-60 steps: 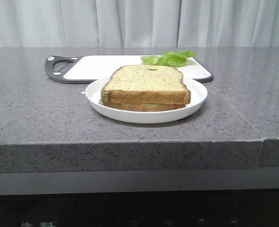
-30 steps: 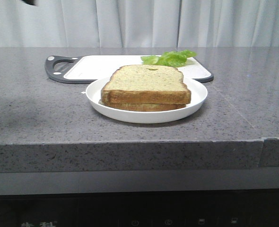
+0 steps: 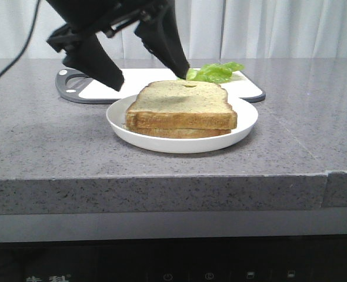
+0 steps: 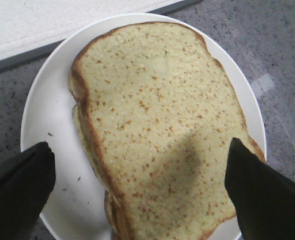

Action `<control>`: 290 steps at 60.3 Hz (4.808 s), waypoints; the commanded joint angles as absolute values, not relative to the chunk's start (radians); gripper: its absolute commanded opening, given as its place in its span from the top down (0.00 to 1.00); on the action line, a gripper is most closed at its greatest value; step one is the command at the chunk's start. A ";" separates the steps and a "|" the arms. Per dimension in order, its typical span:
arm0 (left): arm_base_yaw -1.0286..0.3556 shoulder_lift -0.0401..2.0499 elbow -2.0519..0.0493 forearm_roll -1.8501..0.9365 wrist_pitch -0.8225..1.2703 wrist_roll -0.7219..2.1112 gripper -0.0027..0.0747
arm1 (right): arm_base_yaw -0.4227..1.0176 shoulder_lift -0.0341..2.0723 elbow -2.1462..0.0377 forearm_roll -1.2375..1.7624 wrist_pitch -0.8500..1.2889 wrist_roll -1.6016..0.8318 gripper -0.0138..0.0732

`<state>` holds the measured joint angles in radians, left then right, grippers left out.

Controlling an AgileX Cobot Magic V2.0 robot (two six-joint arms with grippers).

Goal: Left arm grabs bread, right arm adds lettuce
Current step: 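Lower the left gripper onto the top bread slice and grasp it, then lift the top bread slice off the plate with the left gripper, then grasp the lettuce leaf on the cutting board with the right gripper, then carry the lettuce over the bread on the plate and release it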

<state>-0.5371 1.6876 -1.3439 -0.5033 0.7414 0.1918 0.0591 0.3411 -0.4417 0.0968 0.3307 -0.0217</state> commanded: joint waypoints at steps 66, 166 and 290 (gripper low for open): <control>-0.543 1.714 -1.411 -0.530 0.734 0.193 0.99 | 0.052 0.355 -0.480 0.088 0.249 -0.025 0.08; -0.482 0.937 -0.756 -0.150 0.058 0.155 0.99 | 0.099 0.819 -0.710 0.088 0.243 -0.079 0.08; -0.317 0.726 -0.645 -0.190 0.086 0.155 0.99 | 0.299 1.814 -1.750 0.116 0.570 -0.286 0.92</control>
<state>-0.3180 0.7303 -0.6130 -0.1767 0.1762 0.1624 0.2788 1.9530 -1.7991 0.0974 0.6554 -0.2726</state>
